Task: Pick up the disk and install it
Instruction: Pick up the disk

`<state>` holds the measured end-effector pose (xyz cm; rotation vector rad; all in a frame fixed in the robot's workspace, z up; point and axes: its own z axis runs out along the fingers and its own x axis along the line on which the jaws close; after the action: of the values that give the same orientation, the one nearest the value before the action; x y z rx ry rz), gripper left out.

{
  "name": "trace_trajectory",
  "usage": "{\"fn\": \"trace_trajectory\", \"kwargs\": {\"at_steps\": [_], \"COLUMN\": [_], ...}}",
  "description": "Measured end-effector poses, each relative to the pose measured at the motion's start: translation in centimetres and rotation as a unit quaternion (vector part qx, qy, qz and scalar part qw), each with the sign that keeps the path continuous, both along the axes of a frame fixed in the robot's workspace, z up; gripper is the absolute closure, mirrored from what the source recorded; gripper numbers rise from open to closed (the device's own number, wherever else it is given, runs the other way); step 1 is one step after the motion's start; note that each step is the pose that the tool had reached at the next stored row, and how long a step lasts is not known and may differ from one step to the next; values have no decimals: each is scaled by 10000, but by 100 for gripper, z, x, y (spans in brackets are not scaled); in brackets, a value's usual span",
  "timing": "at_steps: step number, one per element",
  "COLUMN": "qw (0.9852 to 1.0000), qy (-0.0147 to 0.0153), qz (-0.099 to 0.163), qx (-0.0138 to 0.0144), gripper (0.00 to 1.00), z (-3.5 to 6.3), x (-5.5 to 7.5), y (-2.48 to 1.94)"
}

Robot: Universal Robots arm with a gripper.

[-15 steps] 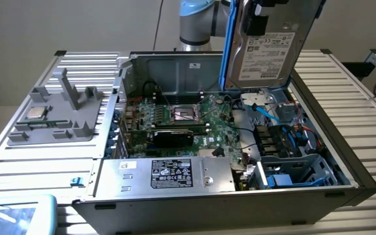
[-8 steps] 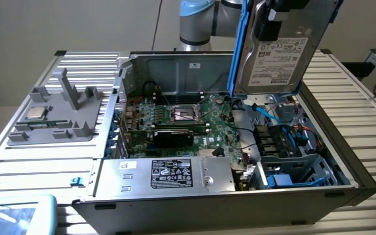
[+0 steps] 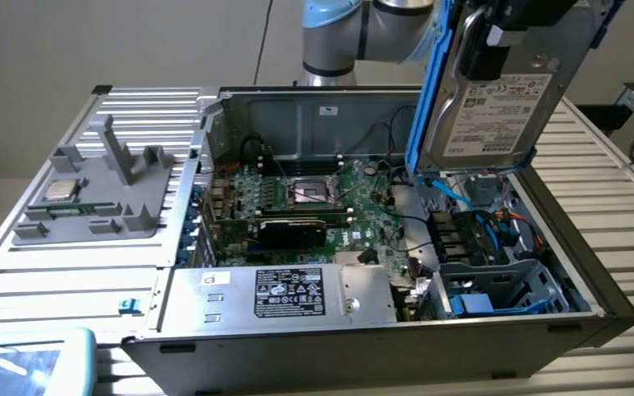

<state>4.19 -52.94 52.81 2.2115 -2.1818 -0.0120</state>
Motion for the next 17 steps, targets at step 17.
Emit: {"fn": "trace_trajectory", "kwargs": {"at_steps": [17], "qw": [10000], "qy": [0], "qz": [0], "qx": [0], "gripper": [63], "z": [0], "x": [301], "y": [-326]}}
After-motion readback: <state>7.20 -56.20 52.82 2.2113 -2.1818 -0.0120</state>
